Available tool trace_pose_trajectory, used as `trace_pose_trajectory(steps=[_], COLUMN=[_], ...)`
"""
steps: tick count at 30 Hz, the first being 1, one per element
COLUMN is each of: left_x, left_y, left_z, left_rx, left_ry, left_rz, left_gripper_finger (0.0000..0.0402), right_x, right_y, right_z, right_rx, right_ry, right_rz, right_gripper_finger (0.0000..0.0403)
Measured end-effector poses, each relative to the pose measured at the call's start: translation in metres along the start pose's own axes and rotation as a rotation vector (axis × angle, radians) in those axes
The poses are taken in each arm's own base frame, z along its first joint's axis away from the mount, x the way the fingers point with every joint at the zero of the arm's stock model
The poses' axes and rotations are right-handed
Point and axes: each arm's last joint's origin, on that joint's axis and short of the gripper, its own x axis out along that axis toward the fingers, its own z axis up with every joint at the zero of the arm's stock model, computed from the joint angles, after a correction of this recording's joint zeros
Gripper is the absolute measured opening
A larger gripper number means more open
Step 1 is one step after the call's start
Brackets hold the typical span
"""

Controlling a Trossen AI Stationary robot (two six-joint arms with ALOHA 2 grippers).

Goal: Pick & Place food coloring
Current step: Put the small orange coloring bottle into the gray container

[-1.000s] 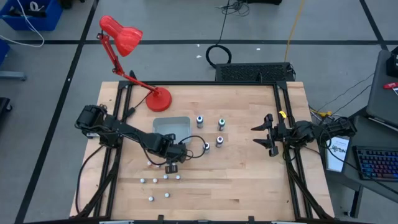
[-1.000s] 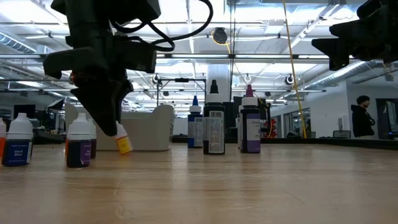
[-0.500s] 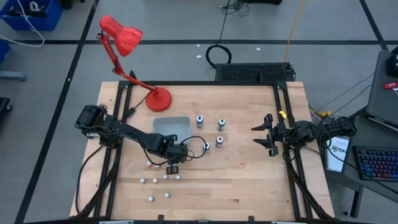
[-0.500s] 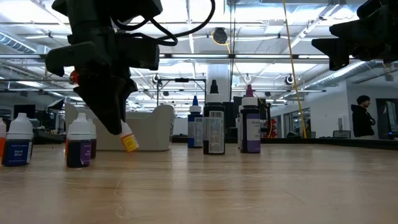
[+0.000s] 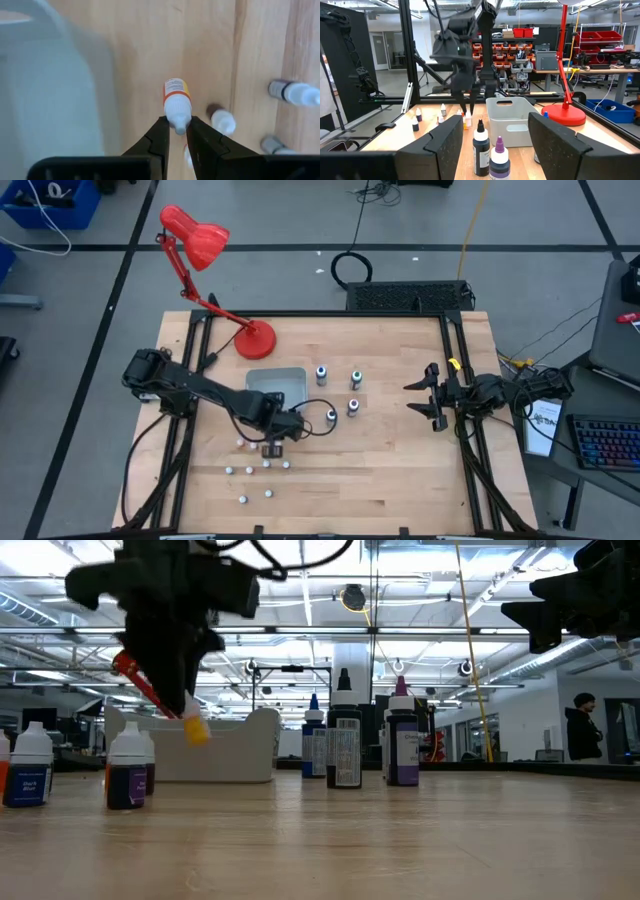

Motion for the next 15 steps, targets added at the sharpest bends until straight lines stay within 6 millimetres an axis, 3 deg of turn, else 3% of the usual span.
trace_pose_trajectory(steps=[8, 15], left_x=[-0.058, -0.072], left_y=[0.027, 0.085], left_z=[0.001, -0.014], left_rx=[0.025, -0.128], left_ry=[0.172, 0.224], left_rz=[0.232, 0.206], left_gripper_finger=[0.006, 0.006], right_x=[0.0, 0.0], right_y=[0.0, 0.0], right_z=[0.0, 0.0], right_rx=[0.0, 0.0], right_ry=[0.0, 0.0], right_rz=[0.0, 0.0], right_gripper_finger=[0.0212, 0.0212])
